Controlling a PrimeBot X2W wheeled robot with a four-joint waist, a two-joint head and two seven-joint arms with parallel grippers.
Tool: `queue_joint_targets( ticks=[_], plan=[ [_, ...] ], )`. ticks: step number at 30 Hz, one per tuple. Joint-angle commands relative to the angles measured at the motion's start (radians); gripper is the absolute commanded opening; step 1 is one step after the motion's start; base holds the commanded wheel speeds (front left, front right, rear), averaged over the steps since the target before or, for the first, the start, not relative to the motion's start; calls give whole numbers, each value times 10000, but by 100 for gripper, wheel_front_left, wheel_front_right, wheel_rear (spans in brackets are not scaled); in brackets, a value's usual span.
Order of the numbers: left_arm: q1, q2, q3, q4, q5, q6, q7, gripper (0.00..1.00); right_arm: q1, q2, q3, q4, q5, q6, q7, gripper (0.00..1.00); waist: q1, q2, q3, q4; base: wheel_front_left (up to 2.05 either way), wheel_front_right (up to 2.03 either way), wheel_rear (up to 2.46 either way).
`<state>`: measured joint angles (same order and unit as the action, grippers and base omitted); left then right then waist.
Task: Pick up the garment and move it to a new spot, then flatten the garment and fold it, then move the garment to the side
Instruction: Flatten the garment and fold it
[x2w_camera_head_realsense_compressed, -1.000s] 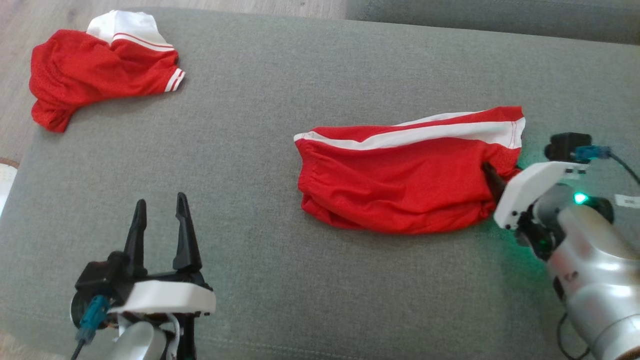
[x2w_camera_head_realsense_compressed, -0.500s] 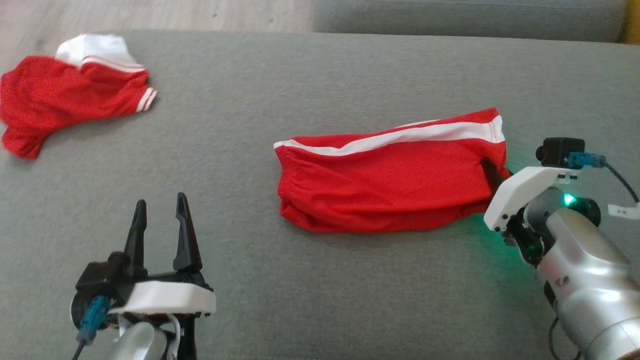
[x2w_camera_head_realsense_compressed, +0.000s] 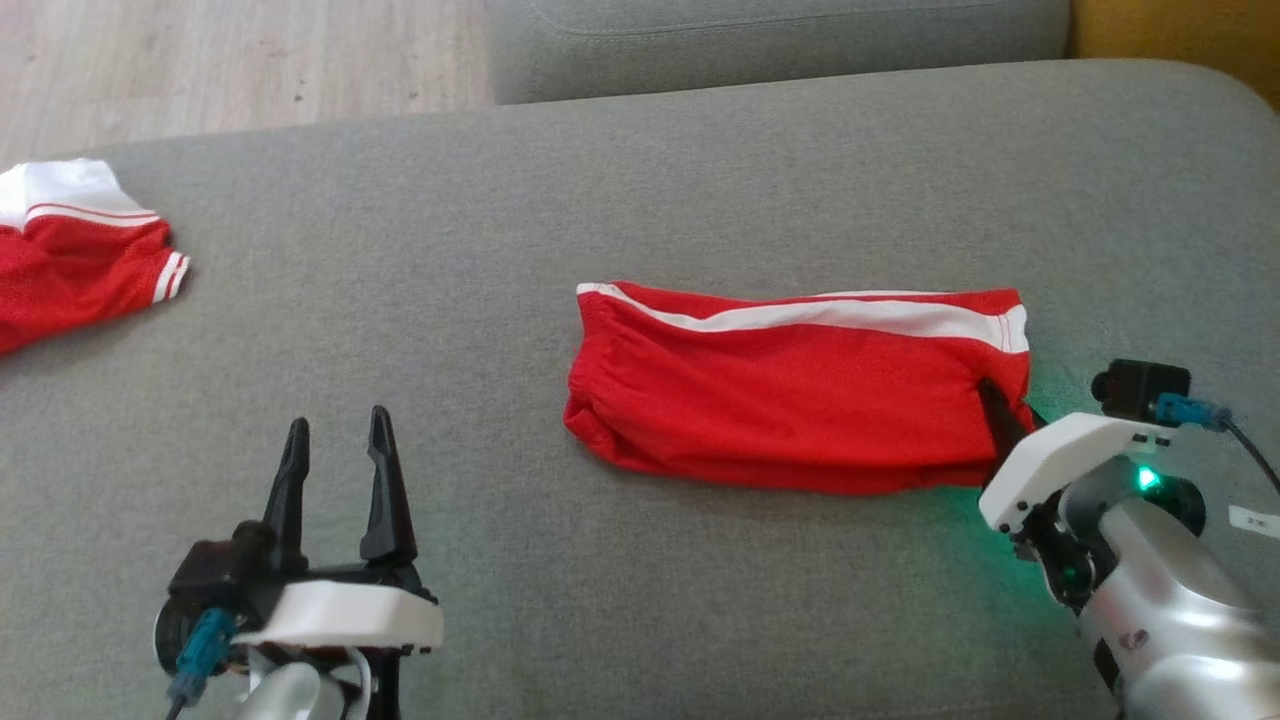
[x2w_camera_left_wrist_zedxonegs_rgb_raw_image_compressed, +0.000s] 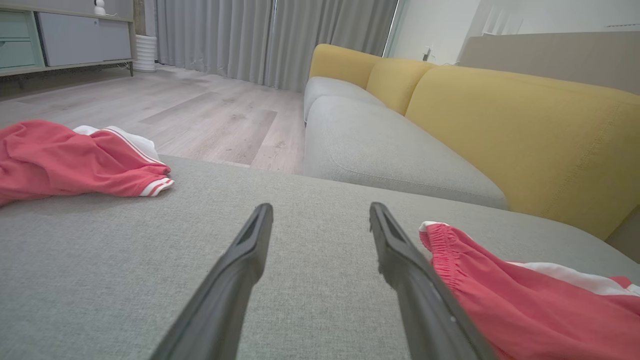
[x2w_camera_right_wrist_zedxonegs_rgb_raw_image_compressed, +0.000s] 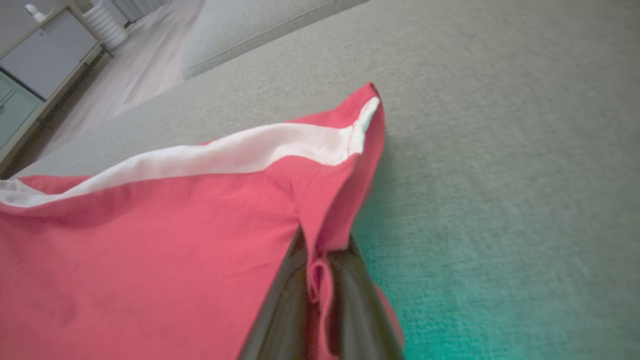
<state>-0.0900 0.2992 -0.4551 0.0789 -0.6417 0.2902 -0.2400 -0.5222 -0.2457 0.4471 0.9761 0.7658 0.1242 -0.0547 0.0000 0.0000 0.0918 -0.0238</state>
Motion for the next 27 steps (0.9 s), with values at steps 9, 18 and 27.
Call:
queue_joint_targets(
  ticks=[9, 18, 27],
  plan=[
    [-336, 153, 247, -301, 55, -4, -43, 100, -355, -16, -120, -937, -181, 65, -305, 0, 0, 0, -62, 234, 0, 0, 0],
    [-282, -10, 153, -160, 3, -91, -85, 100, -798, 571, 332, -2669, -629, 65, 368, 0, 0, 0, -353, 992, 0, 0, 0],
    [-379, -151, 23, -28, -3, -232, -113, 100, -1124, 1507, 1043, -2689, -1190, 65, 1425, 0, 0, 0, -275, 1884, 0, 0, 0]
  ],
)
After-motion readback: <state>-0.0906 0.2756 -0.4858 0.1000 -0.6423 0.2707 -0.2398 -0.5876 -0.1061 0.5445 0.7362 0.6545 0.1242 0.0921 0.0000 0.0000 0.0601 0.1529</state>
